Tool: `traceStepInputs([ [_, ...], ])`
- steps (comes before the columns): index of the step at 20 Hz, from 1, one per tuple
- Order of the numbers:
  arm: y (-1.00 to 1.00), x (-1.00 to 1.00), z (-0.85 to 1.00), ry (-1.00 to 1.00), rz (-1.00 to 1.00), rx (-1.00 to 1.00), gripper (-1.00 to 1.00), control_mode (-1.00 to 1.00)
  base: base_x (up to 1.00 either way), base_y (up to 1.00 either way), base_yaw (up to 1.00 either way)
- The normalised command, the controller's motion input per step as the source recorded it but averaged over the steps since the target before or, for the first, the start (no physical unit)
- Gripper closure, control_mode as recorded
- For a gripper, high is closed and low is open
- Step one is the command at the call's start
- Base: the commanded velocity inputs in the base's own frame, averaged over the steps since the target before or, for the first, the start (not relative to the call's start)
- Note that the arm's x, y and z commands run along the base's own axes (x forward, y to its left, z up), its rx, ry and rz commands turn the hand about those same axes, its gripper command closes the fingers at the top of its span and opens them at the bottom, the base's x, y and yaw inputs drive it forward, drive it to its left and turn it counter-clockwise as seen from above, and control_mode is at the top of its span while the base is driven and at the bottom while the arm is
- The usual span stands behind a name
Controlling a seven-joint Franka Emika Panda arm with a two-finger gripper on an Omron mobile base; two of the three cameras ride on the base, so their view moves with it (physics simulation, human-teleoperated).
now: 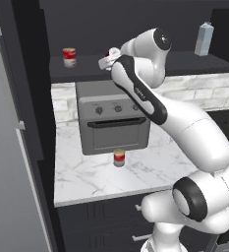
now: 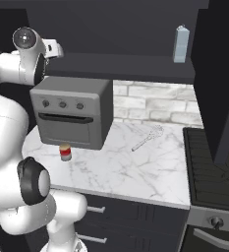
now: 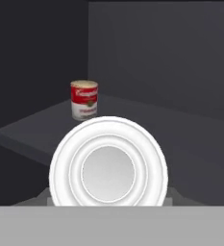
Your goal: Pick the cans from the counter and place them in their designated side in the cabinet.
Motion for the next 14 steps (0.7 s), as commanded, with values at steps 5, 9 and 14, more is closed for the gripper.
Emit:
traceStepInputs([
  [5,0.11,0.27,0.00,0.01,0.00,-0.01,1.00,-1.00,0.00,0.00,0.00],
  [9,0.11,0.25,-0.02,0.03,0.00,-0.02,1.00,-1.00,0.00,0.00,0.00],
  [14,0.09,0.24,-0.03,0.05,0.00,-0.02,1.00,-1.00,0.00,0.00,0.00],
])
